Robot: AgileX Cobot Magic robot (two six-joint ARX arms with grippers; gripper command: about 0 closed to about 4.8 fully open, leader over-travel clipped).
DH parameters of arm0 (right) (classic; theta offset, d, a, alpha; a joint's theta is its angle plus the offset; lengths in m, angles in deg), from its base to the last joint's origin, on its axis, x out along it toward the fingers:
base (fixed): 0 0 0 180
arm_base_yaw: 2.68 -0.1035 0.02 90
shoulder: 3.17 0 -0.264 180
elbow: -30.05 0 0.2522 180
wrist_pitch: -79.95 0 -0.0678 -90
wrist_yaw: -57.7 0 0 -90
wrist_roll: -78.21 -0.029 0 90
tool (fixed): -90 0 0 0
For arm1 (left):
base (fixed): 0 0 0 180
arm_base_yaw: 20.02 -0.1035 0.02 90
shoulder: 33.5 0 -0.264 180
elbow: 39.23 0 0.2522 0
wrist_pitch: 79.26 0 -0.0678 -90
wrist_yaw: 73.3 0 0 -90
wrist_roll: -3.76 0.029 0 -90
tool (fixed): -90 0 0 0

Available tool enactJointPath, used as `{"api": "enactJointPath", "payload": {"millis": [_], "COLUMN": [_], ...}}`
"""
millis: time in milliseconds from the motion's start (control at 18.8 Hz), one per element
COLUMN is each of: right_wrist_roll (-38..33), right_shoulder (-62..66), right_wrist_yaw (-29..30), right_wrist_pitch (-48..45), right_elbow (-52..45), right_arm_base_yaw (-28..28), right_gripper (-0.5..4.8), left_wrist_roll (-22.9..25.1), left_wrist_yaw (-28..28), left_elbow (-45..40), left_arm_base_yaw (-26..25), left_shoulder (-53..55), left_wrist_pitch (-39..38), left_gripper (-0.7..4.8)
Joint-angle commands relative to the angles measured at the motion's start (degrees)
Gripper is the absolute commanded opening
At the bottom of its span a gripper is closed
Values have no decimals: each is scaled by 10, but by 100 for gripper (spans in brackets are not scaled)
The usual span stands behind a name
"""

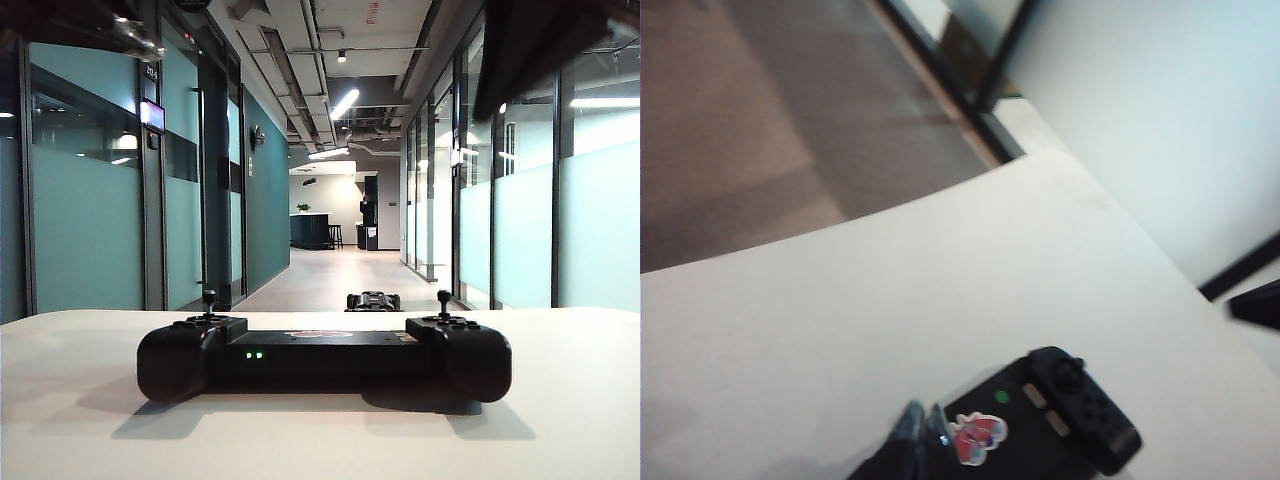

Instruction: Push the left joystick on the remote control sitting on the white table forward to make the robot dog walk in a straight line until it approaches the door.

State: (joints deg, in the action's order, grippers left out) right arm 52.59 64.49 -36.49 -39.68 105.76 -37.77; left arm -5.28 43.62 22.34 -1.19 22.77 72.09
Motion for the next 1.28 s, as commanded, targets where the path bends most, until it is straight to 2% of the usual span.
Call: {"api": "enactJointPath", "payload": {"millis": [53, 106, 159, 319, 425, 1275], "right_wrist_roll": [-5, -2, 0, 1, 1, 28], "right_shoulder": [21, 28, 30, 49, 72, 236], "right_wrist_yaw": [2, 11, 19, 64, 67, 68], "right_wrist_pitch": [48, 60, 64, 58, 59, 16], "right_elbow": [5, 5, 4, 4, 4, 4], "right_arm_base_yaw": [0, 0, 0, -1, -1, -1], "right_gripper": [128, 265, 314, 352, 433, 432], "left_wrist_roll": [3, 5, 7, 7, 6, 7], "left_wrist_yaw": [17, 17, 17, 19, 19, 40], "left_elbow": [4, 4, 4, 5, 5, 5], "left_arm_base_yaw": [1, 1, 1, 1, 1, 1], "left_shoulder": [4, 5, 6, 9, 10, 11], "left_wrist_pitch": [4, 4, 4, 4, 4, 4], "left_gripper": [-5, -5, -5, -5, -5, -5]}}
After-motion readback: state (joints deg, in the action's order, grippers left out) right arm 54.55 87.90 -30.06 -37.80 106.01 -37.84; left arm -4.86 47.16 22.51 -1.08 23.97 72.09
